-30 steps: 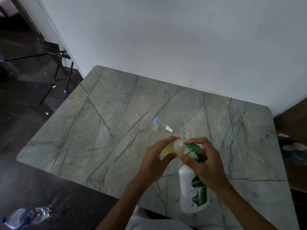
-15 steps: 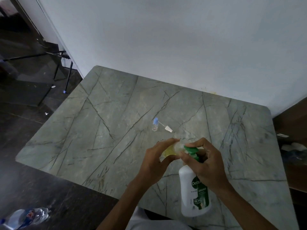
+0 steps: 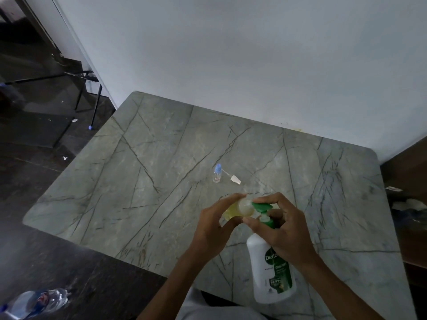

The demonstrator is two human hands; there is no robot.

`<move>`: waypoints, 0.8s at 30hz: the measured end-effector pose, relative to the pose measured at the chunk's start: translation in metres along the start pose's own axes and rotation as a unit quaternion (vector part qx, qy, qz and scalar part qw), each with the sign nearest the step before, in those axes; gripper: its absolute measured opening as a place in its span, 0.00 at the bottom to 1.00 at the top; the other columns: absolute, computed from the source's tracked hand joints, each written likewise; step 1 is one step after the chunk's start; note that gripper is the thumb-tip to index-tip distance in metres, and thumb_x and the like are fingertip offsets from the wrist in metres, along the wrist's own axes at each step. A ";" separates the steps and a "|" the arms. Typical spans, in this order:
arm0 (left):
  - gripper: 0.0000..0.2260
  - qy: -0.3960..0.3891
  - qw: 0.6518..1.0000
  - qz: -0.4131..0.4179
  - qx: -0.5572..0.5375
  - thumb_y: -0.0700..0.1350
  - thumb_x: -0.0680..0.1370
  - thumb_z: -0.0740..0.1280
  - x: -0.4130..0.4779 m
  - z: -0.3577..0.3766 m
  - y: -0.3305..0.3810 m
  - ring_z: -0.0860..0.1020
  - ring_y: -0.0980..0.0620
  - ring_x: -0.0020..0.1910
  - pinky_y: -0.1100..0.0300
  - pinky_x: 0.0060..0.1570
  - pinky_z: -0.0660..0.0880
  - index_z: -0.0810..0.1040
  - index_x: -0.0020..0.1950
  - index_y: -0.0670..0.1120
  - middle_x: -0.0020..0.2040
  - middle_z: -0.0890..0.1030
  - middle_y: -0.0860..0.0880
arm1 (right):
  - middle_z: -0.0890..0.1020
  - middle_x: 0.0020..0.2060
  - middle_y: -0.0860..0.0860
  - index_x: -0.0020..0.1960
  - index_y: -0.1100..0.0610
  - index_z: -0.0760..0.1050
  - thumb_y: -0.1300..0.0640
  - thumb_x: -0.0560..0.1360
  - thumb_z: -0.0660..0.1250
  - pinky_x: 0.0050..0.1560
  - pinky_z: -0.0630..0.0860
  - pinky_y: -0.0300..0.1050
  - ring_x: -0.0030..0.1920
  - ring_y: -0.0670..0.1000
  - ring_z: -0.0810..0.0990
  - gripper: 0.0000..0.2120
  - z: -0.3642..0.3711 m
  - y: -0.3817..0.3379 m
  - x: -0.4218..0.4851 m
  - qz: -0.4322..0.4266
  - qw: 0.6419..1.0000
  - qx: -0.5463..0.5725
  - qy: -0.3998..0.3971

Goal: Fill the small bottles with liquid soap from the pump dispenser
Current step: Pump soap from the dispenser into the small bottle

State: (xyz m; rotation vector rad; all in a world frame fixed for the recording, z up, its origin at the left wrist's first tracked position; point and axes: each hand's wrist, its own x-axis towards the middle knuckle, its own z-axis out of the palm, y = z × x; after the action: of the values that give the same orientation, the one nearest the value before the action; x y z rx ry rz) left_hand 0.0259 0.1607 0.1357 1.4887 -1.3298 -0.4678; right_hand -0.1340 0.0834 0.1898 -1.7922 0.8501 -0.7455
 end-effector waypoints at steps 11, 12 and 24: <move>0.20 -0.004 1.000 -0.017 0.001 0.49 0.76 0.70 0.002 -0.003 0.004 0.80 0.59 0.55 0.61 0.53 0.78 0.76 0.66 0.46 0.59 0.81 0.53 | 0.85 0.41 0.48 0.52 0.47 0.75 0.44 0.64 0.75 0.33 0.80 0.42 0.36 0.50 0.85 0.19 0.002 -0.005 0.001 0.029 0.999 0.025 -0.008; 0.20 -0.003 1.000 -0.017 0.001 0.48 0.76 0.70 0.002 -0.003 0.003 0.80 0.59 0.55 0.59 0.52 0.79 0.76 0.66 0.45 0.59 0.81 0.53 | 0.85 0.42 0.47 0.52 0.47 0.75 0.44 0.64 0.76 0.33 0.80 0.40 0.37 0.49 0.85 0.20 0.003 -0.006 0.001 0.028 0.999 0.026 -0.012; 0.20 -0.005 0.999 -0.036 -0.019 0.48 0.75 0.71 0.002 0.000 0.001 0.80 0.59 0.55 0.57 0.53 0.79 0.76 0.66 0.47 0.58 0.82 0.54 | 0.85 0.39 0.49 0.49 0.54 0.76 0.55 0.67 0.77 0.31 0.79 0.39 0.35 0.46 0.85 0.15 0.009 -0.001 0.003 0.009 1.000 -0.011 0.028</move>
State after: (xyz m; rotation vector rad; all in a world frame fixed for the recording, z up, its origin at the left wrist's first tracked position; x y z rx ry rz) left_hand 0.0261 0.1586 0.1372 1.5080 -1.2721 -0.5435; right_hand -0.1255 0.0858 0.1878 -1.7874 0.9130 -0.7820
